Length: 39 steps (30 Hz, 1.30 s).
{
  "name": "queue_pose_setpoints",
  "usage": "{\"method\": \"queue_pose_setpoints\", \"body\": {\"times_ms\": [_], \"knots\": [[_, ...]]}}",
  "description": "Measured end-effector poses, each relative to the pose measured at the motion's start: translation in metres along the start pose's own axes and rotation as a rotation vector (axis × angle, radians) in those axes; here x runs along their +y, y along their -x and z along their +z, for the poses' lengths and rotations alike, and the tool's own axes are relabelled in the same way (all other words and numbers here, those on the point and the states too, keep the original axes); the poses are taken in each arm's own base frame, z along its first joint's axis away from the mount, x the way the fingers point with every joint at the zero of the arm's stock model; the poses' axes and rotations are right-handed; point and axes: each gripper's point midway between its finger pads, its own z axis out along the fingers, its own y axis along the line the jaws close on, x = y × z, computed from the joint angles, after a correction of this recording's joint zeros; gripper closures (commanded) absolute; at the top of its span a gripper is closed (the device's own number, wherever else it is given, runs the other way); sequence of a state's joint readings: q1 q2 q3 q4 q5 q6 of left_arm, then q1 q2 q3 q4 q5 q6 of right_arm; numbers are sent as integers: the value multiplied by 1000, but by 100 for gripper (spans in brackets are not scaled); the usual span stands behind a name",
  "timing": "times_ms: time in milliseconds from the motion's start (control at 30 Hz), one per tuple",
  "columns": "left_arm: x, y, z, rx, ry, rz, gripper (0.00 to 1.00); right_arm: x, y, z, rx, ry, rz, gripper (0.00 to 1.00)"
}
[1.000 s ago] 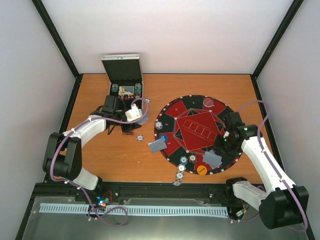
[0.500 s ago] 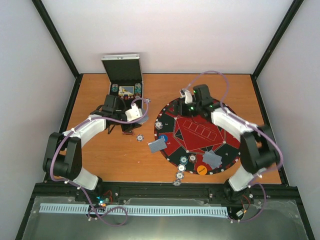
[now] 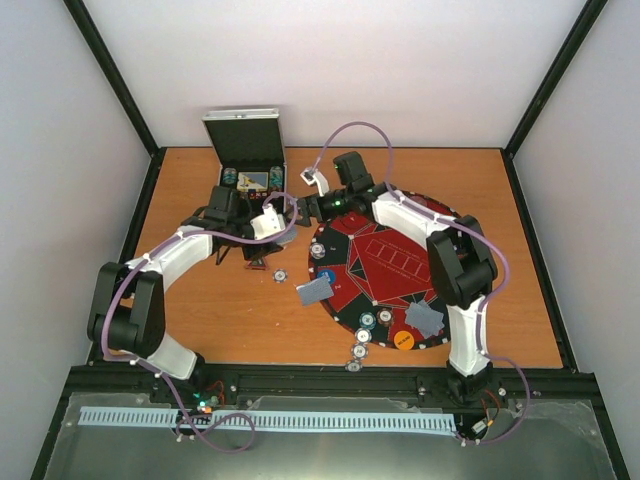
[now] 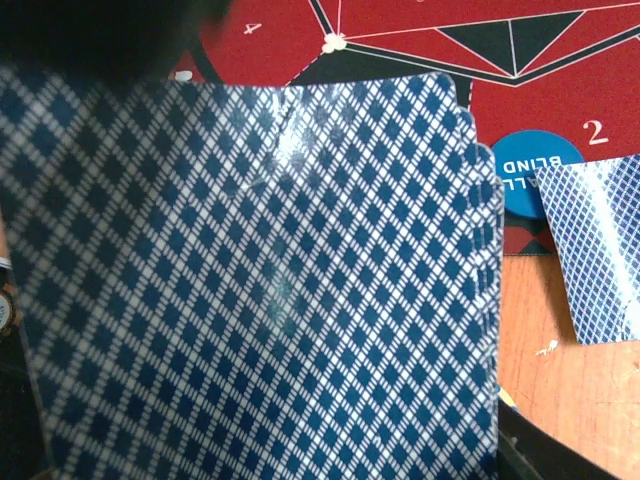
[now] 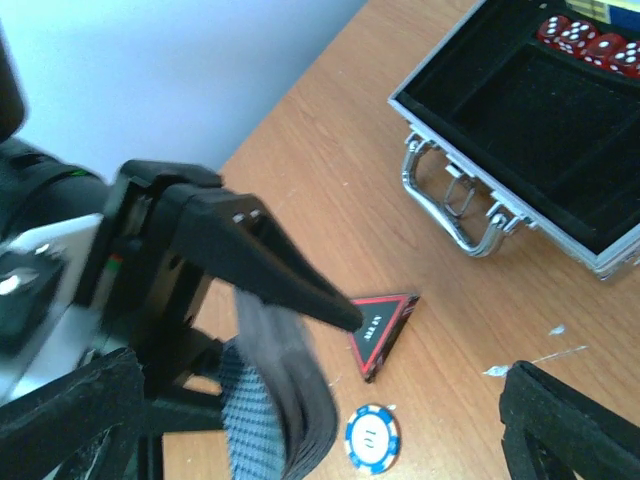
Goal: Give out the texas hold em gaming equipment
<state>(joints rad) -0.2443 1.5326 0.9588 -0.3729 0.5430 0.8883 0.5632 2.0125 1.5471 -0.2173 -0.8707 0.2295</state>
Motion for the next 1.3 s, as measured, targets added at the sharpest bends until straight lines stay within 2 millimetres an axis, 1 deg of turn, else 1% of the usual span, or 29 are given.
{"method": "queue_pose_setpoints", "body": {"times_ms": [100,200,267,333,400,433,567,633,767,900,1000,1067,1133,1300], "knots": [[0,-1,0,2,-2,-2,46,-11,-2,10,24,-24,-2,10],[0,-1,0,1,-3,-2,46,-17,-12,21,58,-42,1,15],[0,0,0,-1,-3,-2,46,-19,-20,26,82,-50,7,21],[0,0,0,-1,-3,-1,46,-22,-23,27,94,-65,6,29],[0,0,0,-2,-2,-1,46,-23,-22,26,99,-80,-3,38],[0,0,0,-1,0,0,46,-24,-22,26,100,-84,-9,41],[2,-1,1,4,9,3,46,-22,-22,25,111,-91,-28,44],[2,-1,1,5,10,3,46,-21,-22,24,118,-100,-37,49],[3,-1,1,6,12,4,46,-19,-21,20,130,-111,-54,60],[2,-1,1,7,12,4,46,-14,-20,14,137,-119,-67,65],[3,-1,1,5,13,4,46,-11,-19,12,137,-120,-72,71],[3,-1,1,4,14,6,46,-11,-19,11,139,-118,-74,76],[3,-1,1,5,13,5,46,-10,-20,11,143,-114,-73,78],[1,-3,2,7,11,3,46,-7,-21,9,150,-113,-75,89]]}}
